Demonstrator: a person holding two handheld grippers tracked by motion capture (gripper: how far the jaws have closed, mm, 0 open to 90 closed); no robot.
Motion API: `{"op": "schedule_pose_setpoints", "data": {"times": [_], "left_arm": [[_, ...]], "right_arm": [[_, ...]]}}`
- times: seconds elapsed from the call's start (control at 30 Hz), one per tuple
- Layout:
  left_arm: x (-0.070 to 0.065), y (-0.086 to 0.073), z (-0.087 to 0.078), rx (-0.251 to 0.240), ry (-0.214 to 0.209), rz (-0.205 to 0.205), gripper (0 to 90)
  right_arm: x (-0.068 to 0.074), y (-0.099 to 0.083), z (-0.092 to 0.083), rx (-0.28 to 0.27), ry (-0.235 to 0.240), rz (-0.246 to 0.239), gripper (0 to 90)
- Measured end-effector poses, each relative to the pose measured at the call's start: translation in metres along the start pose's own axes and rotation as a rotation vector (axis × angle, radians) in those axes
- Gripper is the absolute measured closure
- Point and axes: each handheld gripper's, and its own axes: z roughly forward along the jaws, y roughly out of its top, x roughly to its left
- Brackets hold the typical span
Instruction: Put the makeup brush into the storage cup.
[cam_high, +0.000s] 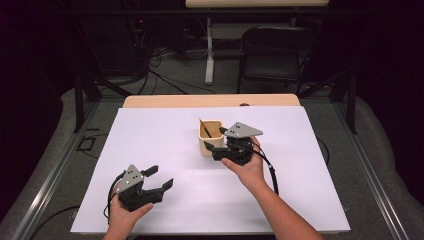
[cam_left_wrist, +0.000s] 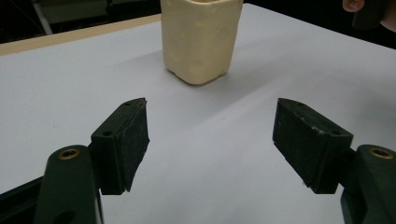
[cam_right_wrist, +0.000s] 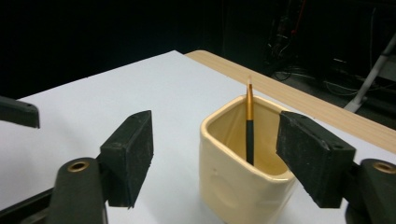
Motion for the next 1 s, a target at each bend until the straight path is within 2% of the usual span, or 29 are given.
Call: {"op": "schedule_pose_setpoints", "data": {"times": [0.07,0.2,0.33,0.37,0.4,0.5,0.53,0.87,1.0], "left_arm": [[0.0,0.0,0.0,0.0,0.0,0.0,27.2],[0.001,0.0,0.0,0.001,-0.002,0.003,27.2],[0.0,0.0,0.0,0.001,-0.001,0.0,27.2],[0.0,0.0,0.0,0.0,-0.002,0.0,27.2],[0.0,0.0,0.0,0.0,-0.002,0.001,27.2],[0.0,0.0,0.001,0.0,-0.002,-0.001,27.2],[0.0,0.0,0.001,0.0,-0.001,0.0,27.2],[-0.001,0.0,0.0,0.0,-0.003,-0.002,27.2],[0.0,0.001,0.0,-0.003,-0.007,-0.008,27.1]], "right_arm": [[0.0,-0.001,-0.002,-0.003,0.016,0.011,25.2],[-0.001,-0.003,-0.01,-0.018,0.017,0.026,23.0],[-0.005,-0.005,-0.017,0.008,-0.016,0.038,16.6],[-0.006,-0.005,-0.019,0.014,-0.009,0.045,14.4],[-0.008,-0.006,-0.021,0.017,-0.001,0.047,14.6],[-0.006,-0.006,-0.026,0.046,-0.045,0.024,14.7],[-0.006,-0.006,-0.027,0.046,-0.046,0.023,14.7],[-0.005,-0.024,-0.043,0.025,-0.005,0.082,14.5],[-0.006,-0.03,-0.052,0.029,-0.025,0.087,14.6]]}}
